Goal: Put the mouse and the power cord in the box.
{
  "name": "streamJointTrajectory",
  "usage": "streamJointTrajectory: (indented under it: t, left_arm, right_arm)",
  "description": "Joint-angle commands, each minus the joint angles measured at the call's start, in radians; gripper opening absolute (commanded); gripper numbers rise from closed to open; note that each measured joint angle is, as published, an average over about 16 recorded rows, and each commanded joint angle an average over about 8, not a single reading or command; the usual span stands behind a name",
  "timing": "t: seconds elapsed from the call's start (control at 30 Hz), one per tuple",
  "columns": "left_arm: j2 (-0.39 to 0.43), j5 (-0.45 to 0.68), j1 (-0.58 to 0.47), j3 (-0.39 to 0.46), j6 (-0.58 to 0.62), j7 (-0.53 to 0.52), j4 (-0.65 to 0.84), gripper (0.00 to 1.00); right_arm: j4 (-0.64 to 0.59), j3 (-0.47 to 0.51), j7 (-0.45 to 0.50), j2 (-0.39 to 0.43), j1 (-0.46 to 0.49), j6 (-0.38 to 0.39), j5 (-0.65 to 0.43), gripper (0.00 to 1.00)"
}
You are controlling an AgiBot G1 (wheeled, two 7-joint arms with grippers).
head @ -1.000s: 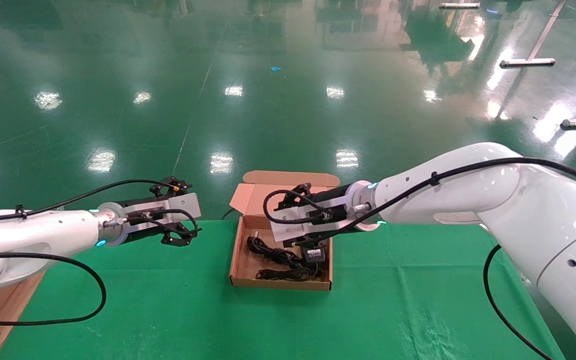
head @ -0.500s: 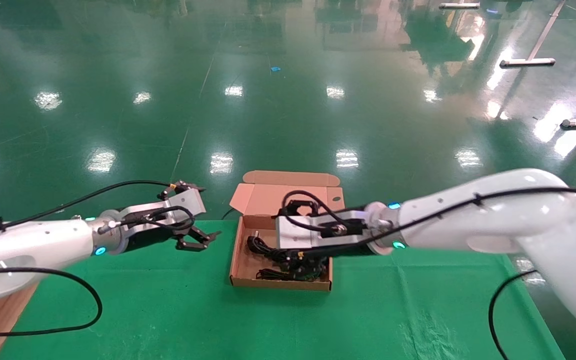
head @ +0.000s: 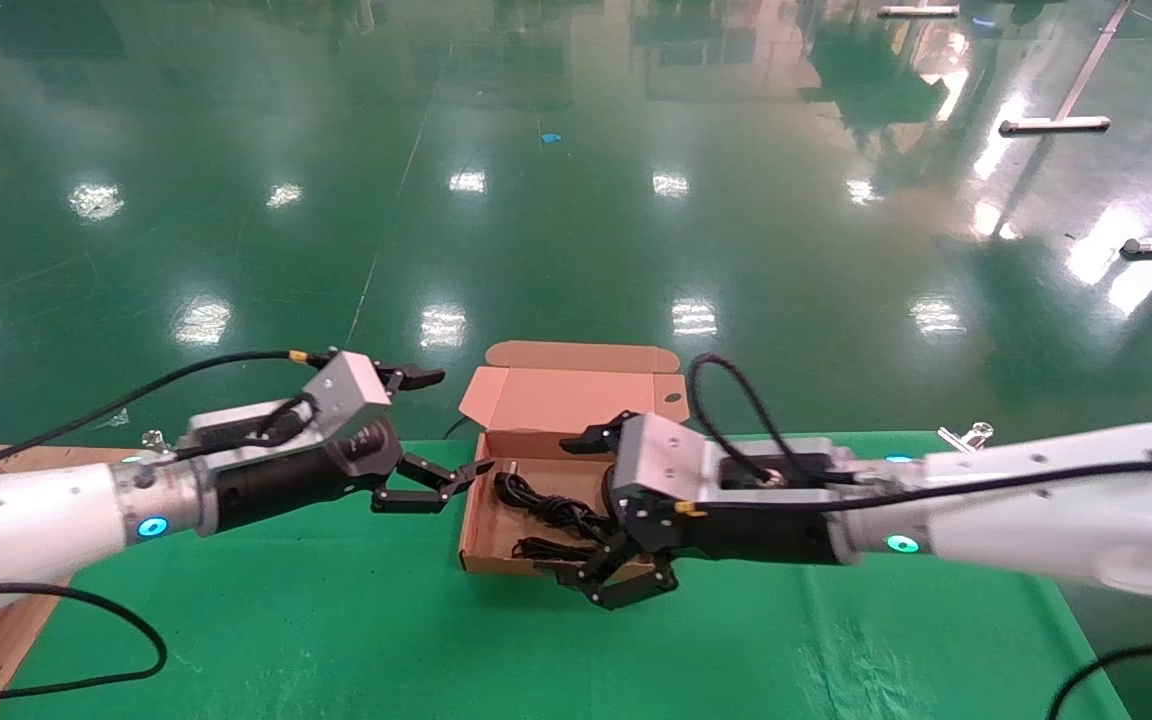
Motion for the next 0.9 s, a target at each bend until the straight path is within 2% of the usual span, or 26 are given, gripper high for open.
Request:
streamJointTrajectory:
  t: [0.03,0.9]
  left_arm:
    - [-0.021,-0.012,0.019,-0.025,0.029,-0.032,-0.039,1.00]
    - [-0.285,-0.172,0.257,-0.343,0.400,-0.441,-0.546,1.00]
  right_arm:
    - [0.026,0.030,0.020,0.026,-0.023,-0.022,0.025,1.00]
    - [0.358,0.414,0.280,0.357,-0.315,-0.308,0.341,1.00]
